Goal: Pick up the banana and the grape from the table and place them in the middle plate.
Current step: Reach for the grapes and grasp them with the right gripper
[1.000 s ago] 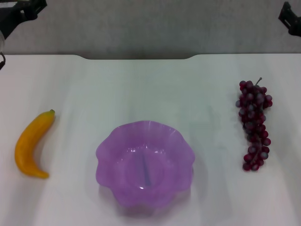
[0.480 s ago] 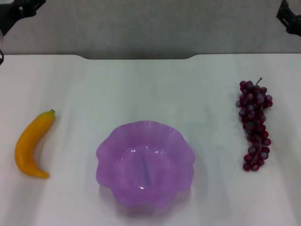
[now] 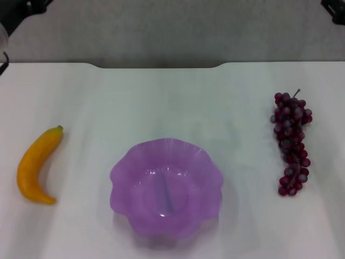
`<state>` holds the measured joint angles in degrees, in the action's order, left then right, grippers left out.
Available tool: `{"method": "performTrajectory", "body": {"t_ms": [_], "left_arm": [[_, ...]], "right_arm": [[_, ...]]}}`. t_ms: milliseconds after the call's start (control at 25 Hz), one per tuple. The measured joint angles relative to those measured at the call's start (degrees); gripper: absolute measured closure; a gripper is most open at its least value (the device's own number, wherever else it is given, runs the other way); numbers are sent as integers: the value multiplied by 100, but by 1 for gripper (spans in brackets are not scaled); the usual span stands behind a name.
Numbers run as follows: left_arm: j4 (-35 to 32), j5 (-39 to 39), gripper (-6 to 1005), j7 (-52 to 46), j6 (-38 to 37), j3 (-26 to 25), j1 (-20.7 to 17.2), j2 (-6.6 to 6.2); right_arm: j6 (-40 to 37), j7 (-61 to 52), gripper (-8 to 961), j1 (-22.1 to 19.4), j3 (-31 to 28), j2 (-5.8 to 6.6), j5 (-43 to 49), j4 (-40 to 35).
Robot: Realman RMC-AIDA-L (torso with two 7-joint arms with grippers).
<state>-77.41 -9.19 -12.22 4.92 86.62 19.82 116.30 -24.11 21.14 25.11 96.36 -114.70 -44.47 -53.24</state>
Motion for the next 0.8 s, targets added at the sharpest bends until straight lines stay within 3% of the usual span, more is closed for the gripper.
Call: {"method": "performTrajectory", "body": {"t_ms": [200,320,440,600,800], "left_arm": [[137,-10,195,-21,-7,100,-66,0],[58,-12,195,-25,-23,124,-184,-2],[40,-13,195,-26,13,93,-216,-9],[51,-13,195,-1,23,101,-175,-12],[76,-11,195,13,26,118,-156,-16]], "right_arm": [[127,29,71,-150,40,-8,-2,31],[584,30,71,-159,-41,-8,-8,-24],[1558,29,71,-114,-433,9,-28,-289],[3383,164,71,-61,-1411,24,22,-703],[4365,280,70,106,-2138,11,60,-640]]}}
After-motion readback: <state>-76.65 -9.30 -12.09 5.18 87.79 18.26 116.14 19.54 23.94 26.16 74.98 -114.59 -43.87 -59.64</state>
